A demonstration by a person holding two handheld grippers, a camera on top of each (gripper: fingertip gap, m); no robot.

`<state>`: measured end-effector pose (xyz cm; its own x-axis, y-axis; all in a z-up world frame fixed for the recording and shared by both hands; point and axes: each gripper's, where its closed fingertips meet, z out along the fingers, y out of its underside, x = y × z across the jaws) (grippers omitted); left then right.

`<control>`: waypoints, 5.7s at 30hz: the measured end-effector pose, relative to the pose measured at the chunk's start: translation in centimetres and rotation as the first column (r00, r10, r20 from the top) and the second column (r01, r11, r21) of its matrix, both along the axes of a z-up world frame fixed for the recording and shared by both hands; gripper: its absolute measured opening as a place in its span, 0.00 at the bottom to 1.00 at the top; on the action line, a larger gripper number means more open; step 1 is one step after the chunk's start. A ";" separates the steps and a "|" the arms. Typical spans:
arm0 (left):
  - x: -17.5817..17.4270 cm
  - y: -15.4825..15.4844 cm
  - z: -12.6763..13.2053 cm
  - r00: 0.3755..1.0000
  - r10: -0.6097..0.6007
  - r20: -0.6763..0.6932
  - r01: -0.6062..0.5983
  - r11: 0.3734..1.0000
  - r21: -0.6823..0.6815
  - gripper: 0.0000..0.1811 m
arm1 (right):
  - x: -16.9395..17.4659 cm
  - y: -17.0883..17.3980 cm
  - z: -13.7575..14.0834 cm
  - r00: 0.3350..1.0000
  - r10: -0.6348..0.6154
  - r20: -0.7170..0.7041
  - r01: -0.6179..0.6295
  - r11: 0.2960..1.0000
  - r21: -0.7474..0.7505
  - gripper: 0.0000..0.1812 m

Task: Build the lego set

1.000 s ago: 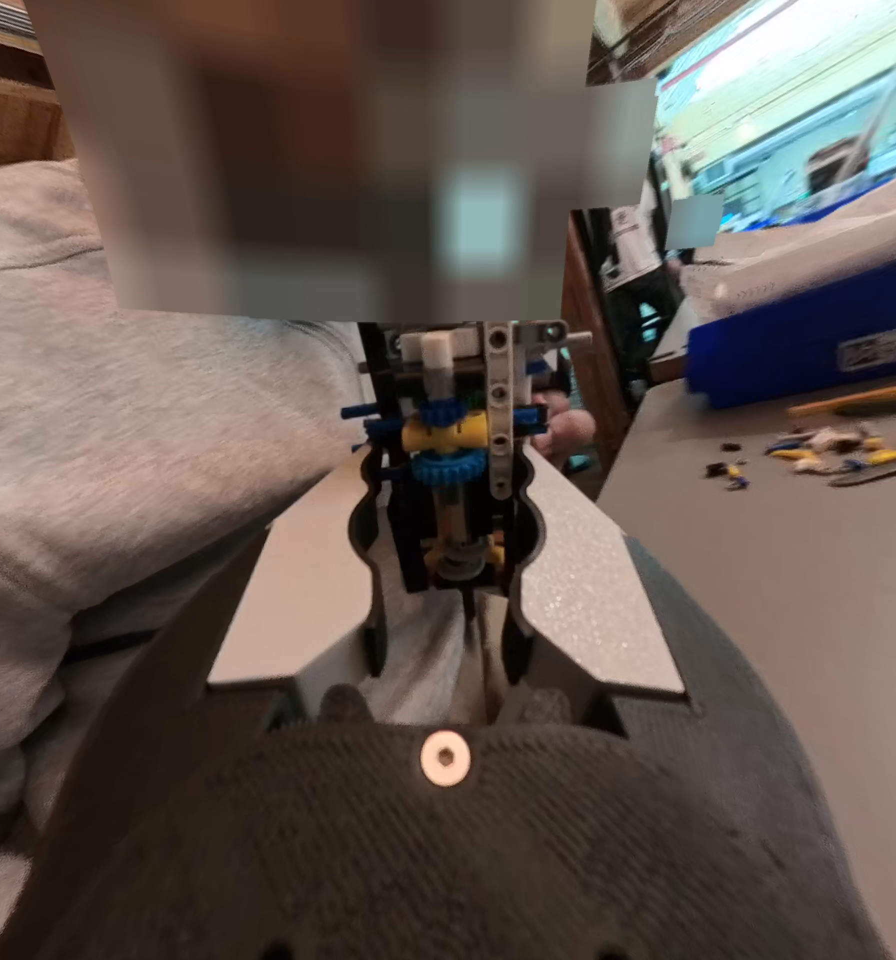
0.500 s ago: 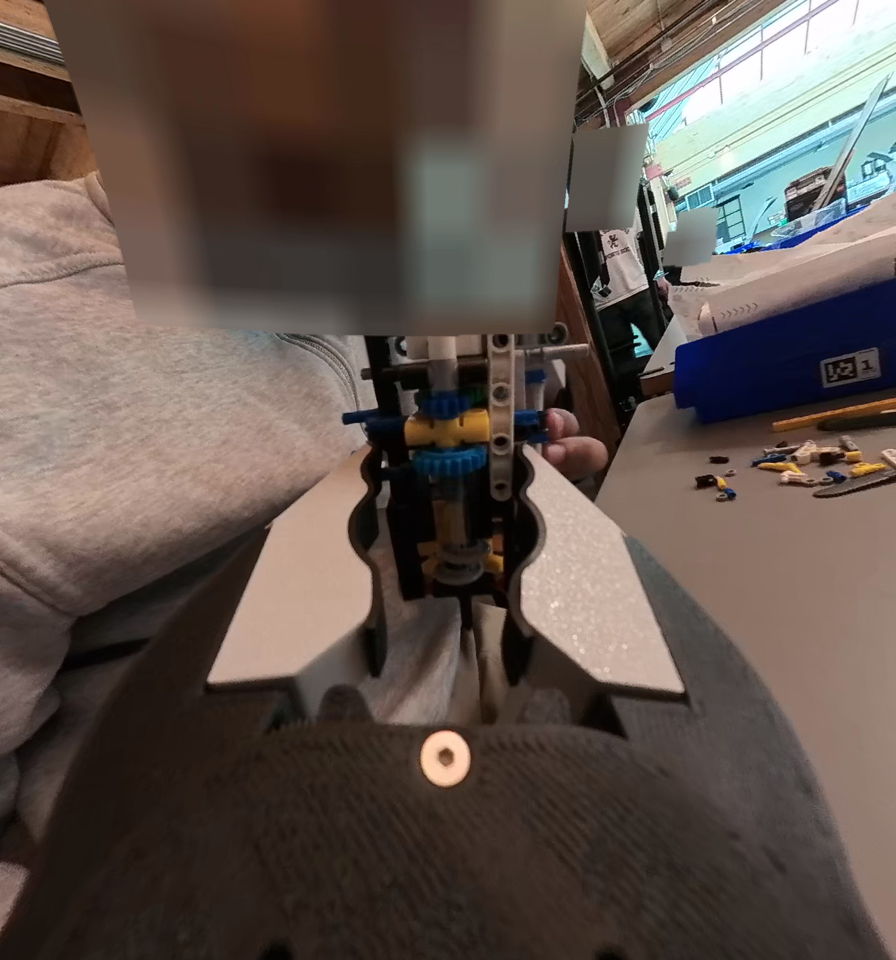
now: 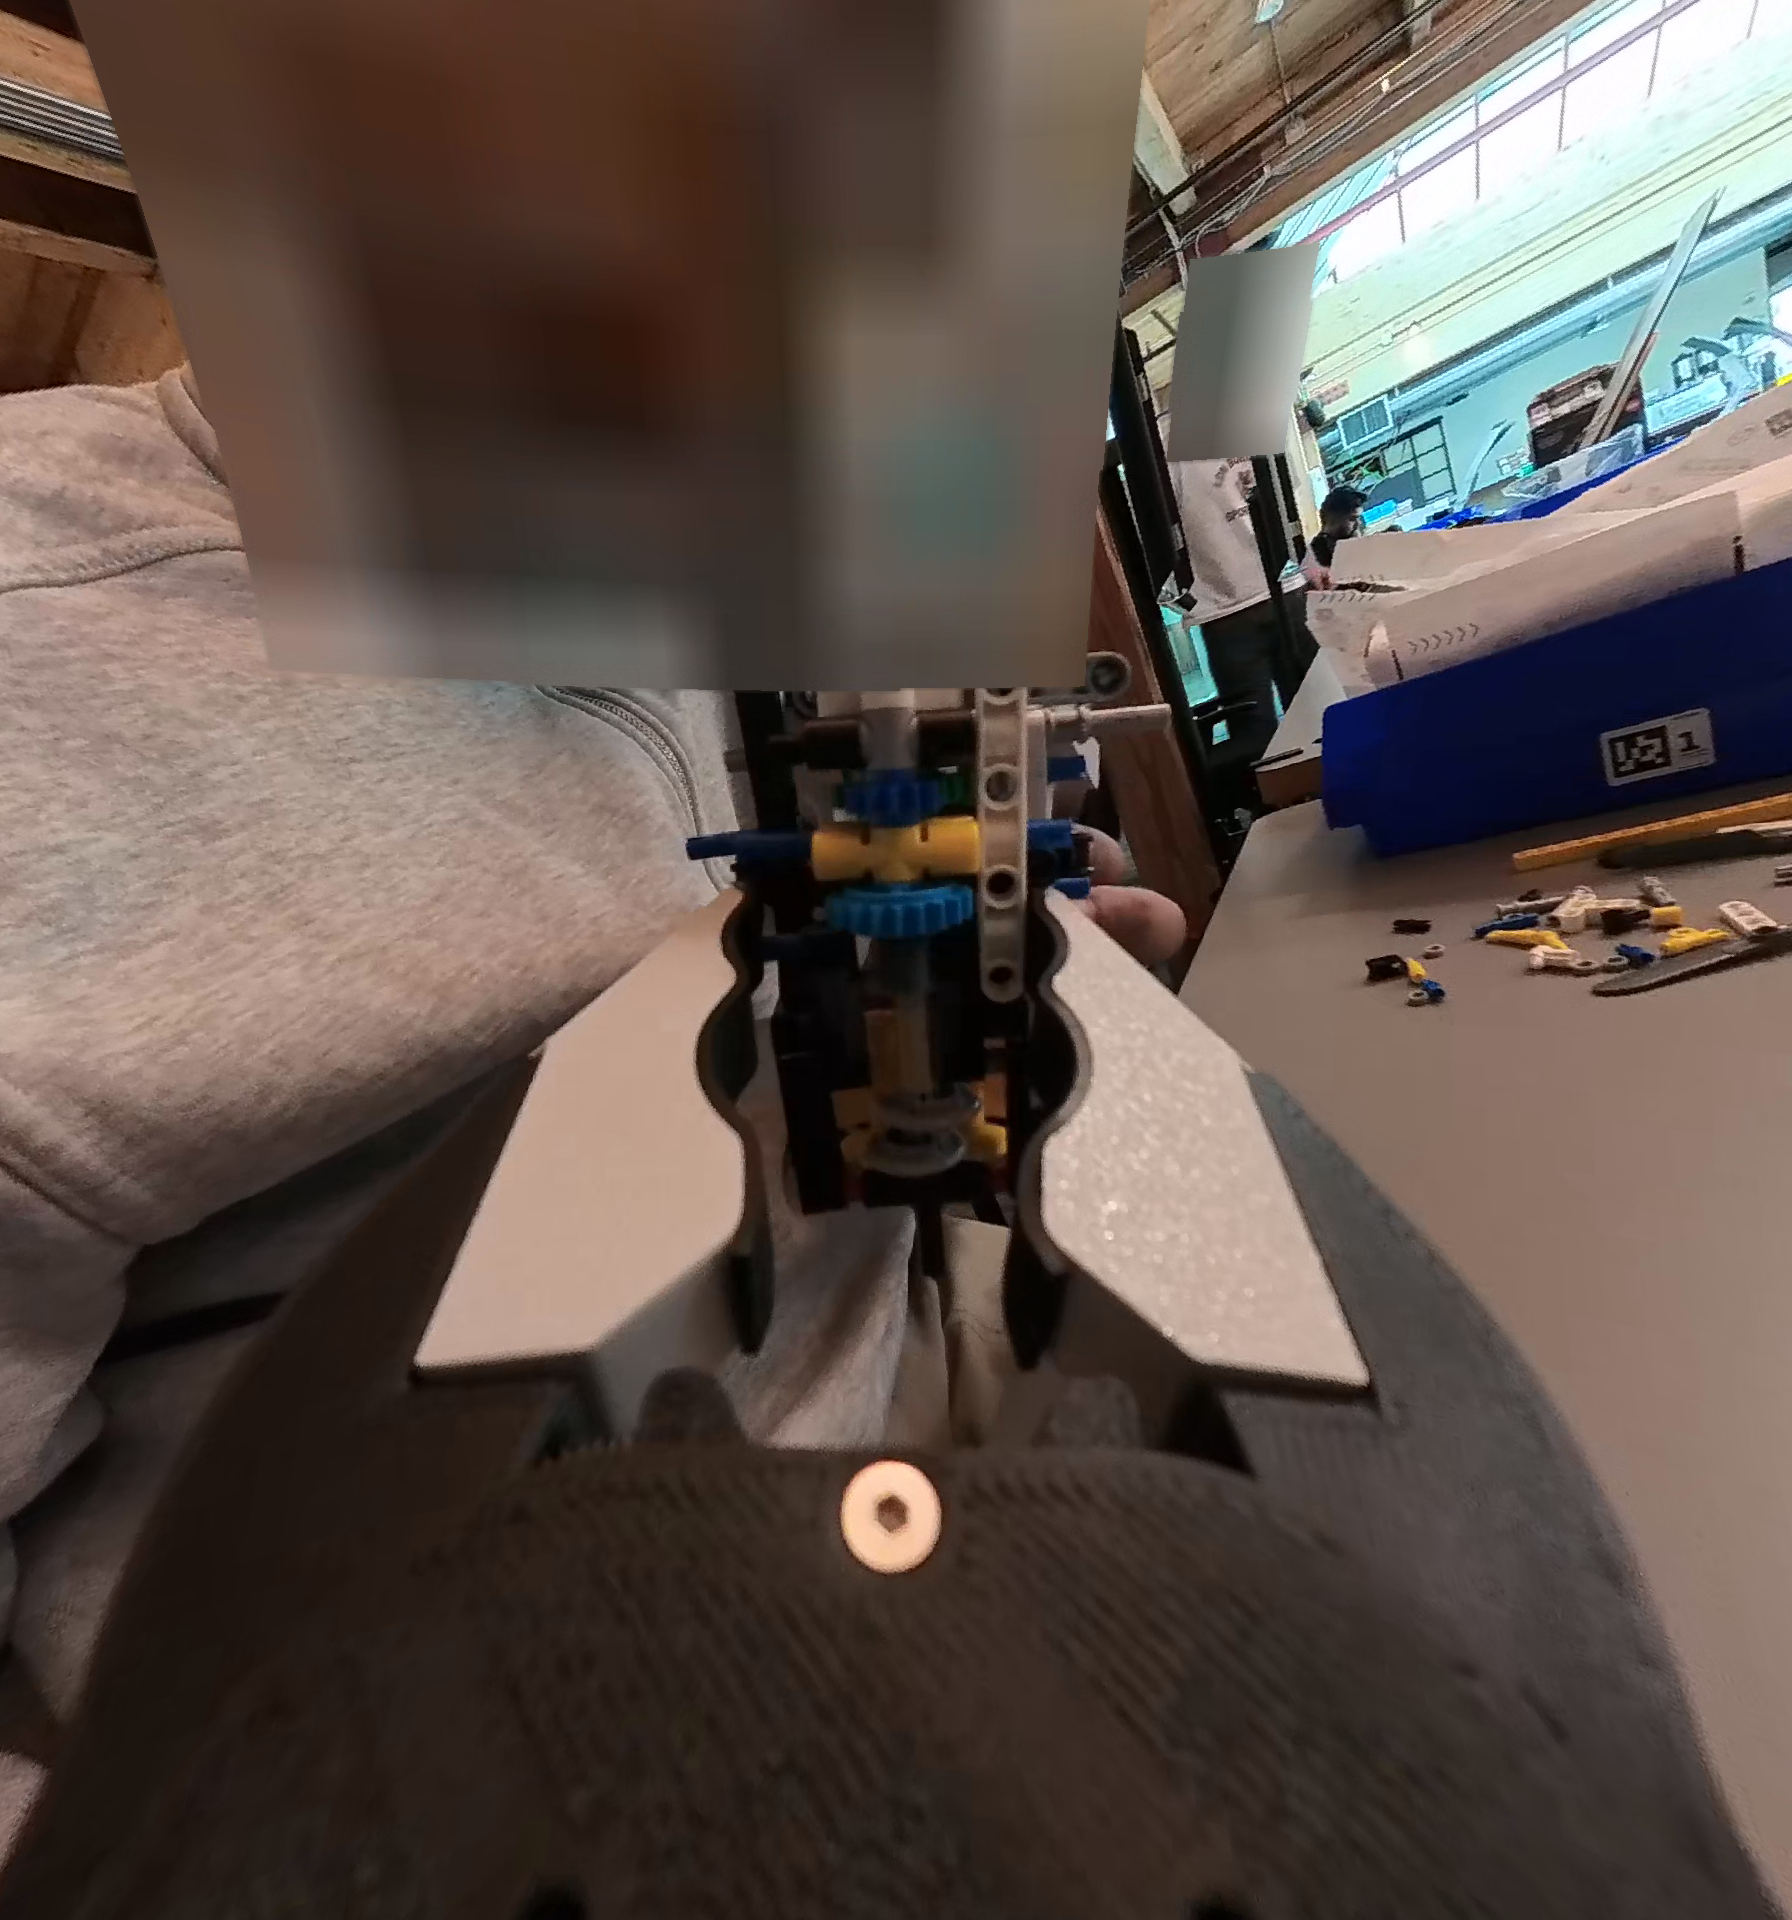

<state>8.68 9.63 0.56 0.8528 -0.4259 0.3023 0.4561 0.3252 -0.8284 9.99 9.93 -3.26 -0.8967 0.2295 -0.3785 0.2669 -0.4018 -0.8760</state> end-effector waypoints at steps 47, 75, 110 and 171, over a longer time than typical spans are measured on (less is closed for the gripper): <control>-0.5 0.2 -0.4 0.998 -0.012 0.055 0.018 0.995 -0.096 0.24 | -0.5 -0.3 -0.5 0.999 -0.054 -0.002 0.054 0.995 0.084 0.27; -1.0 0.5 -1.0 0.998 0.011 0.063 -0.004 0.993 -0.119 0.25 | -0.9 -0.9 -1.4 0.998 -0.063 0.017 0.060 0.990 0.129 0.27; -3.1 0.4 -1.6 0.943 -0.158 0.294 0.167 0.986 -0.005 0.24 | -4.1 0.8 0.7 0.932 -0.344 0.110 0.328 0.934 0.145 0.29; -1.1 0.6 -1.0 0.994 0.078 -0.081 -0.085 0.992 -0.091 0.25 | -4.0 0.9 -0.9 0.852 -0.477 -0.215 0.516 0.699 0.496 0.22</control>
<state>7.58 10.20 -0.39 0.9057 -0.3270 0.2699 0.3649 0.2771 -0.8888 5.98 10.87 -4.19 -0.6131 0.7899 -0.0122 0.0961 0.0592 -0.9936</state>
